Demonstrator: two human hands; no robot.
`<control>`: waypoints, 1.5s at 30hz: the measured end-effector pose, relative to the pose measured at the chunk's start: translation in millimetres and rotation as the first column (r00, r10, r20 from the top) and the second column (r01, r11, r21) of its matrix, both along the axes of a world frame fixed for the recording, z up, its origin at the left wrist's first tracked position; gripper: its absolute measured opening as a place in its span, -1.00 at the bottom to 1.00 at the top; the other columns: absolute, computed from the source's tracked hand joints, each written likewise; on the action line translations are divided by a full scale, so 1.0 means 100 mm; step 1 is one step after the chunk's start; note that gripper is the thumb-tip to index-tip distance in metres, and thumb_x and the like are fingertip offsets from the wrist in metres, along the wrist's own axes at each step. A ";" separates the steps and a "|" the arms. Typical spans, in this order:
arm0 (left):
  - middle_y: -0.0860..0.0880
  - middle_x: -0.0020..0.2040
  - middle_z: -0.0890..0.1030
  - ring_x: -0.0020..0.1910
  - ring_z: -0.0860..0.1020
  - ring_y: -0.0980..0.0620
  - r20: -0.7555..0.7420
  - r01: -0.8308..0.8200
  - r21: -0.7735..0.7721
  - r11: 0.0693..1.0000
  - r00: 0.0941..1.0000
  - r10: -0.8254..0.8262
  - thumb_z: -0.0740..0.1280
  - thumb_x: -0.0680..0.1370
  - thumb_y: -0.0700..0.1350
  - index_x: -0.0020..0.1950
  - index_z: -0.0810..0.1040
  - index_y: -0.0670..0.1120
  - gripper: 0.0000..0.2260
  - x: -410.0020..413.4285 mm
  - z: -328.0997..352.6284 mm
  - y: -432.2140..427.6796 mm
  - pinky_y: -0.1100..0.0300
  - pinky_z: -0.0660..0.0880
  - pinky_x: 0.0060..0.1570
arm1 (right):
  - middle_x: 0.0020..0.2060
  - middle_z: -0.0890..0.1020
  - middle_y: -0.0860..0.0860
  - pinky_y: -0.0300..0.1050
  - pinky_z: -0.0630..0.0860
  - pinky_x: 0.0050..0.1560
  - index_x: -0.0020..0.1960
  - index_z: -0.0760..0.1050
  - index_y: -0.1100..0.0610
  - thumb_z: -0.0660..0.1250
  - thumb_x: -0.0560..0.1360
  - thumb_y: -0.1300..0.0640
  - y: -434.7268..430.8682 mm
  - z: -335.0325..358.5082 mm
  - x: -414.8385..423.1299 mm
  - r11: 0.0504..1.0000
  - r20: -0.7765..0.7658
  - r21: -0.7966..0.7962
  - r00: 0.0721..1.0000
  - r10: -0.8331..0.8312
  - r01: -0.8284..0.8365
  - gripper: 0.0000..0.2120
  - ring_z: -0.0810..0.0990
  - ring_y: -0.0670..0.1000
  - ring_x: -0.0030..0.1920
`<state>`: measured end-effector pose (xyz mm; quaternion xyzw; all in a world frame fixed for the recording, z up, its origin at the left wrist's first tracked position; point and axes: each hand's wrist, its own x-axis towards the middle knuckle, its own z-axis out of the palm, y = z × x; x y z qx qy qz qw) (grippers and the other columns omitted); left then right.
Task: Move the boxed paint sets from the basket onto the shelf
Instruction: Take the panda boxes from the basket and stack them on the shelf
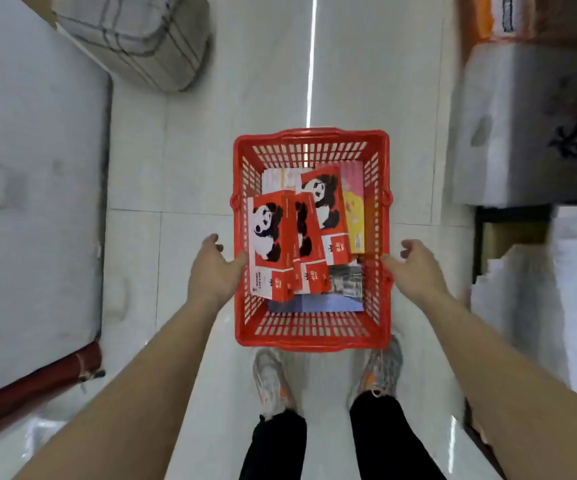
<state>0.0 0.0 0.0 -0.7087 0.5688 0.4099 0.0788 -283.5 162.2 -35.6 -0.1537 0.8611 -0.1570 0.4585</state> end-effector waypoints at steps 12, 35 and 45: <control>0.08 -0.03 0.63 -0.10 0.66 0.01 -0.113 -0.069 -0.148 0.987 0.992 0.053 0.22 0.63 0.08 0.12 0.45 0.11 -0.89 0.00 -1.28 -0.06 0.16 0.55 -0.16 | -0.08 0.64 -0.19 -0.42 0.39 -0.21 0.26 0.56 0.02 0.29 0.65 0.11 -0.05 -1.11 -0.06 0.966 -0.078 -0.251 0.996 0.038 -0.056 -0.80 0.62 -0.16 -0.12; 0.04 -0.10 0.71 -0.20 0.70 0.04 -0.164 -0.036 -0.195 0.980 0.987 0.003 0.24 0.64 0.03 0.08 0.56 0.01 -0.85 -0.50 4.12 0.08 0.02 0.65 -0.13 | -0.09 0.63 -0.11 -0.37 0.34 -0.25 0.32 0.56 0.10 0.29 0.63 0.20 0.12 4.08 -0.63 0.931 -0.120 -0.350 0.991 0.063 -0.102 -0.72 0.57 -0.12 -0.18; 0.01 -0.17 0.70 -0.24 0.69 0.01 -0.250 -0.064 -0.390 0.919 0.967 -0.039 0.25 0.64 0.00 0.09 0.57 -0.06 -0.82 -1.00 6.03 -0.63 0.10 0.59 -0.21 | -0.23 0.59 -0.15 -0.48 0.35 -0.41 0.11 0.62 0.11 0.26 0.59 0.23 -0.87 6.14 -1.29 0.849 -0.283 -0.470 0.952 0.116 -0.243 -0.82 0.53 -0.20 -0.32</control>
